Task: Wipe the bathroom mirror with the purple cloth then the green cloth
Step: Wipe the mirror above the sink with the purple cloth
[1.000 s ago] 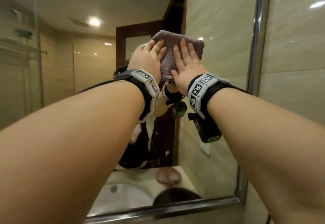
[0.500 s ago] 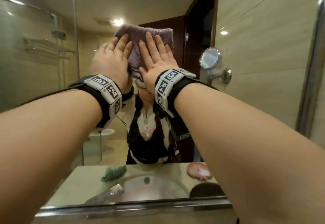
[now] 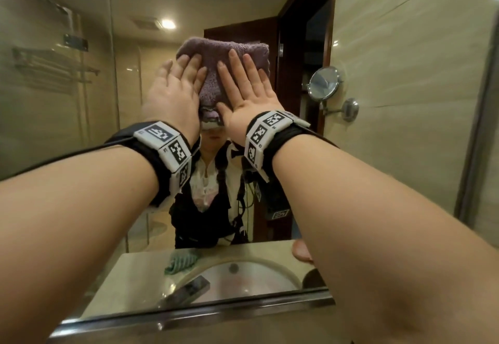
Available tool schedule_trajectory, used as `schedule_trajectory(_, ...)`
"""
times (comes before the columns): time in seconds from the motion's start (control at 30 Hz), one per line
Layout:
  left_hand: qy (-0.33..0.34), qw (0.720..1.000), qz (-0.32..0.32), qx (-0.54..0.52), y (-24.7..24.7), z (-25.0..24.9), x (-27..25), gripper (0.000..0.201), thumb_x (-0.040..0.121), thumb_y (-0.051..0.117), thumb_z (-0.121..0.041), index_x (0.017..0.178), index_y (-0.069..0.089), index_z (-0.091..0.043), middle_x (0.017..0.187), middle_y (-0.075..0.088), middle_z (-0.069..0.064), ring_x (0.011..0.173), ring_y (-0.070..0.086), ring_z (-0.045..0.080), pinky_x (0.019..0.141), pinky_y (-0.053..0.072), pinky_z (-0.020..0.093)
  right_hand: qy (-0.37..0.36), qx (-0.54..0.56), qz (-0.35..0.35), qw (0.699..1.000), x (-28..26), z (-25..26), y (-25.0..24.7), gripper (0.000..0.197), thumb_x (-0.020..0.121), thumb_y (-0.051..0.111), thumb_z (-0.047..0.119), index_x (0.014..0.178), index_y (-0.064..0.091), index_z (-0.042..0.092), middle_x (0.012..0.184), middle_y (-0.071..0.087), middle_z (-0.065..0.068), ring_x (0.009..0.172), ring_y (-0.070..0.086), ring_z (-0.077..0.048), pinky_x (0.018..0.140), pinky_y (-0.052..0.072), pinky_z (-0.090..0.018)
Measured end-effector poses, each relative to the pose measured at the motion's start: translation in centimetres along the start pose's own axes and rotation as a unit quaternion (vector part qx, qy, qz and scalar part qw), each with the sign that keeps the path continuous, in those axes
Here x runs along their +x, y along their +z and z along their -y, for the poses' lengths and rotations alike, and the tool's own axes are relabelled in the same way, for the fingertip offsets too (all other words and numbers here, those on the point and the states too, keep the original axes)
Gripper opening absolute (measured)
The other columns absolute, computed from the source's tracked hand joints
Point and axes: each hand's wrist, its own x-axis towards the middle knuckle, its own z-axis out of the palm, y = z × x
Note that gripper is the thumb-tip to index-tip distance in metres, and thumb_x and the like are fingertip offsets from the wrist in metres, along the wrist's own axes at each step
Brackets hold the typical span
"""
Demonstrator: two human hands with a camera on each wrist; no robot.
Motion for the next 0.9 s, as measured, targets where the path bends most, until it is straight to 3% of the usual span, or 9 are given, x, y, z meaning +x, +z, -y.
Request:
schedule_trajectory(0.33,0.048,0.997,-0.048,-0.043,-3.5,-6.1,1.2,0.074,0.095,0.010,-0.052,0.146,-0.017,-0.006,0.154,-0.019,0.012,0.143,-0.014,0.027,0.116,-0.004,0.039,0.044,-0.005,0.001,0.999,-3.1,-8.0,0.6,0.068,0.097,0.027,0.041,0.148,-0.015,0.024,0.154,-0.025,0.002,0.141,-0.023,-0.017,0.107,-0.020,-0.029)
schedule_trajectory(0.7,0.094,0.987,-0.090,-0.092,-13.4,-19.7,5.1,0.073,0.097,0.021,-0.046,0.148,-0.016,-0.009,0.155,-0.019,0.011,0.143,-0.014,0.025,0.115,-0.005,0.039,0.094,-0.031,0.021,0.995,-8.1,-24.9,-0.1,0.068,0.097,0.027,0.039,0.147,-0.017,0.022,0.153,-0.027,0.000,0.142,-0.021,-0.018,0.114,-0.012,-0.033)
schedule_trajectory(0.9,0.131,0.978,-0.121,-0.112,-19.8,-27.8,8.0,0.072,0.095,0.018,-0.048,0.149,-0.011,-0.010,0.156,-0.014,0.010,0.144,-0.011,0.024,0.116,-0.003,0.038,0.166,-0.036,0.046,0.984,-11.1,-33.9,-1.0,0.068,0.098,0.028,0.035,0.147,-0.017,0.020,0.153,-0.026,-0.002,0.143,-0.018,-0.020,0.117,-0.008,-0.034)
